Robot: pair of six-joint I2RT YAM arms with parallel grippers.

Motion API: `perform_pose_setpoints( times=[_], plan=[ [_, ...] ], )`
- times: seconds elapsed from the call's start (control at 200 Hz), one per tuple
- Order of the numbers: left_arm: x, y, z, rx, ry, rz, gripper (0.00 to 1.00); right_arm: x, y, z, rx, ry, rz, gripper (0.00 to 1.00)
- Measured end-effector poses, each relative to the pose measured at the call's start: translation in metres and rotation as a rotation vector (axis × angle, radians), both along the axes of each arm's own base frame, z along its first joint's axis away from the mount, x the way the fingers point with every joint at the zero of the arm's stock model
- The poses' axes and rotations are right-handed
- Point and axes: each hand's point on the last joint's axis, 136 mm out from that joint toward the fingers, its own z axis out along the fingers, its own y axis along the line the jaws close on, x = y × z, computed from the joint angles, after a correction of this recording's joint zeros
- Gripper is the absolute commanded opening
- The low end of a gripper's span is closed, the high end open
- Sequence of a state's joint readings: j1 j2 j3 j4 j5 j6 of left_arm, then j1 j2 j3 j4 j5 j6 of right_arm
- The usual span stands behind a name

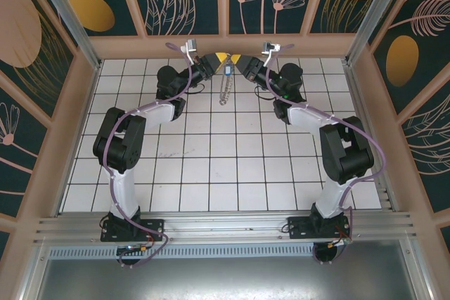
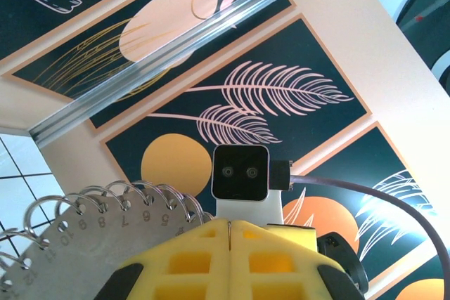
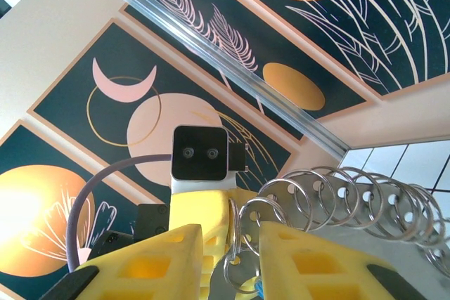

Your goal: Put the keys on the keyring

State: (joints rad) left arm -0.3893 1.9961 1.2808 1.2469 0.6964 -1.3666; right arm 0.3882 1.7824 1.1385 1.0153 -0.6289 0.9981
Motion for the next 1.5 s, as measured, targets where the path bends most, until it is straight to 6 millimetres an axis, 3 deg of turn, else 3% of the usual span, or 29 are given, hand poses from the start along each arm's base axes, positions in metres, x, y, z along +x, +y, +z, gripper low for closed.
perform_pose_setpoints(
  times=[0.47,0.791,0.881,1.016,1.126,1.241,1.501],
  plan=[
    [-0.001,0.001,0.004,-0.008,-0.016,0.003,0.00,-0.002,0.006,0.012,0.010,-0.026,0.012,0.27],
    [-0.001,0.001,0.004,-0.009,-0.019,0.003,0.00,0.000,0.011,0.006,0.002,-0.020,0.018,0.26],
    [-0.001,0.001,0.004,-0.010,-0.019,0.003,0.00,0.001,0.012,0.003,-0.002,-0.019,0.017,0.19],
    [-0.001,0.001,0.004,-0.009,-0.017,0.006,0.00,0.003,0.012,0.000,-0.010,-0.023,0.017,0.00],
    [0.000,0.002,0.004,-0.012,-0.018,0.011,0.00,0.003,0.014,0.002,-0.014,-0.023,0.023,0.00],
    [0.001,0.002,0.003,-0.001,-0.025,0.013,0.20,0.004,0.013,0.002,-0.035,-0.028,0.033,0.00],
    [0.003,0.003,-0.001,0.167,-0.093,0.034,0.29,0.016,-0.005,-0.010,-0.182,-0.059,0.066,0.00]
  ],
)
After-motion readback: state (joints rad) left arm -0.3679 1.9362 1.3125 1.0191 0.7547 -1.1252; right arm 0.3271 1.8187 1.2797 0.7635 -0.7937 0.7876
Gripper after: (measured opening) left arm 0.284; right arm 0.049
